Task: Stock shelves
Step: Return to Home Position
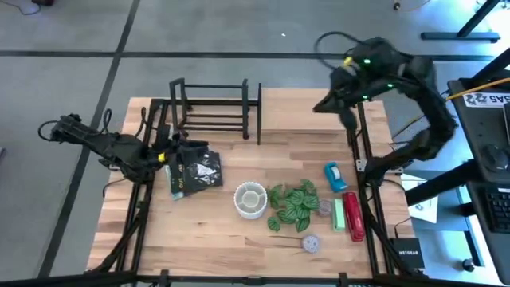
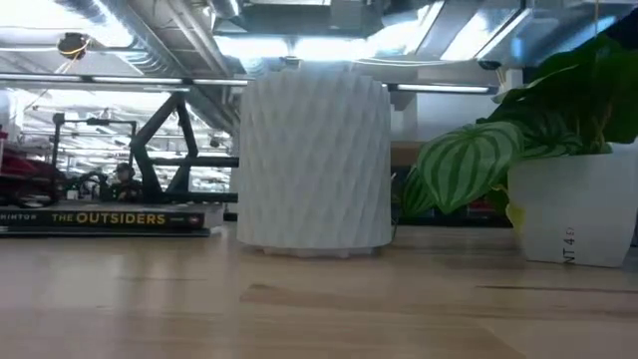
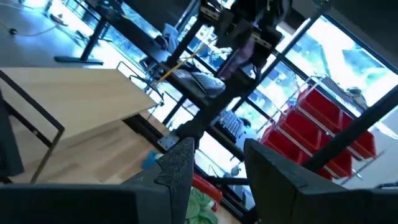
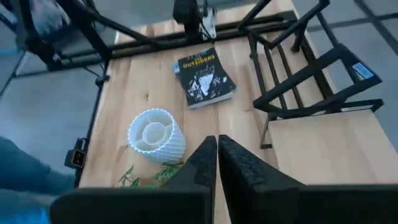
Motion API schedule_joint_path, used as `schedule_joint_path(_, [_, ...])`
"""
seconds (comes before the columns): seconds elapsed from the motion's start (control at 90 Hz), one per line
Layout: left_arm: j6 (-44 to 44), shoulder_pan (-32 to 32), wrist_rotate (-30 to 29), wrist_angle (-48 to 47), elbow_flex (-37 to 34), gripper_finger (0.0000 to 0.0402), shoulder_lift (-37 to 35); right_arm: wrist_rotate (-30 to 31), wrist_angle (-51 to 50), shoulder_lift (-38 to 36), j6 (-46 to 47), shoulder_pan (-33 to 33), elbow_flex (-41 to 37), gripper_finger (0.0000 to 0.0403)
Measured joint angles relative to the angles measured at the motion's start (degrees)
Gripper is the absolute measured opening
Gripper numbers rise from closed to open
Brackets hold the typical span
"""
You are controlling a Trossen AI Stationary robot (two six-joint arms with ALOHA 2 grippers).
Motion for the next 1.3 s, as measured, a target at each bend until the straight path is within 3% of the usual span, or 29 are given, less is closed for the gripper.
schedule_joint_path(0.356, [5.7,1.8,-0.4,2.0,0.0,0.0123,1.9,-10.7,26.5,-24.3,8.3,-8.0,-41.5,0.0000])
schedule_joint_path(0.522, [8.6,2.9,-0.2,-3.2,0.0,0.0123,4.5,-15.7,37.7,-31.9,13.9,-10.0,-55.8,0.0000])
schedule_joint_path(0.756, [3.1,3.9,-0.5,-8.6,0.0,0.0123,6.4,-14.3,40.5,-41.8,16.9,-14.1,-62.4,0.0000])
schedule_joint_path(0.922, [6.1,7.5,7.9,-7.3,-0.8,0.0117,4.2,-14.5,40.4,-48.1,16.9,-18.6,-64.2,0.0000])
schedule_joint_path(1.067, [5.1,12.3,15.2,-2.6,-6.4,0.0082,0.2,-16.3,38.7,-51.4,17.6,-23.3,-67.5,0.0000])
schedule_joint_path(1.3, [4.6,15.3,15.9,0.7,-15.9,0.0032,-8.7,-18.8,39.5,-56.2,19.3,-30.0,-73.2,0.0000])
